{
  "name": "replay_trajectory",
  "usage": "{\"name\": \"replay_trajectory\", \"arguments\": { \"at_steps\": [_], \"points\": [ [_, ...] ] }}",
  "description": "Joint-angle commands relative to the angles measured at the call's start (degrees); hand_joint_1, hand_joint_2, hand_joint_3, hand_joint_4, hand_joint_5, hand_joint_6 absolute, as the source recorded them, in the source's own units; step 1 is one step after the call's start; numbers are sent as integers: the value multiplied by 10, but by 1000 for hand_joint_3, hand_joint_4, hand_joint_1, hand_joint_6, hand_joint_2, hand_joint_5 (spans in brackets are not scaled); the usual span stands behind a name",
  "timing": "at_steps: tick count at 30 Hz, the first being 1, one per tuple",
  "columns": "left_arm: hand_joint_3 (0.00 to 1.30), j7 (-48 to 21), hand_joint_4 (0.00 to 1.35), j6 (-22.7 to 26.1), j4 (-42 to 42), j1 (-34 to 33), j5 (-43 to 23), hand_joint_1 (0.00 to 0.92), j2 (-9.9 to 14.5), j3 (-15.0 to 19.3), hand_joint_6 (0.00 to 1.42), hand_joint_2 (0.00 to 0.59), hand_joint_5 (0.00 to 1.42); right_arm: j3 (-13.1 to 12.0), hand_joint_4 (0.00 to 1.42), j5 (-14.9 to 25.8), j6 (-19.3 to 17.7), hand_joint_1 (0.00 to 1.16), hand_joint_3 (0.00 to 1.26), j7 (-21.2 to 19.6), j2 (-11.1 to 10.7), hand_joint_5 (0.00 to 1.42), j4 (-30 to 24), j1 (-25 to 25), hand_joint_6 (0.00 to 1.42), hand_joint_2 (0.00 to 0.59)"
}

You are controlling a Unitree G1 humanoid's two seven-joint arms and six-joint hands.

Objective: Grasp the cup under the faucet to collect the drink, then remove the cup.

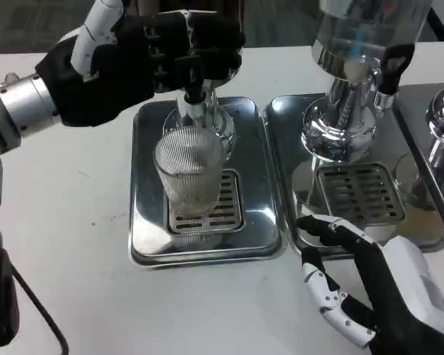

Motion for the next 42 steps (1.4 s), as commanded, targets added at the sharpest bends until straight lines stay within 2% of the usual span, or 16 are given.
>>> {"name": "replay_trajectory", "arguments": {
  "at_steps": [1, 20, 32, 42],
  "points": [
    [346, -4, 211, -22, -6, 15, 12, 0, 0, -6, 119, 90, 205, -10, 294, 9, 10, 401, 339, 5, -4, 299, -2, -3, 236, 470],
    [351, 1, 216, -114, -50, 60, 13, 0, -10, -8, 131, 96, 214, -25, 294, 23, 19, 399, 335, 25, -11, 298, -12, -6, 232, 470],
    [346, 40, 207, -214, -59, 74, 40, 0, -2, -36, 134, 98, 206, -37, 289, 41, 32, 399, 335, 31, -8, 298, -17, -15, 232, 470],
    [339, 58, 201, -258, -60, 82, 48, 0, 3, -54, 134, 98, 202, -58, 271, 81, 57, 392, 319, 40, 5, 288, -16, -42, 232, 463]
  ]
}}
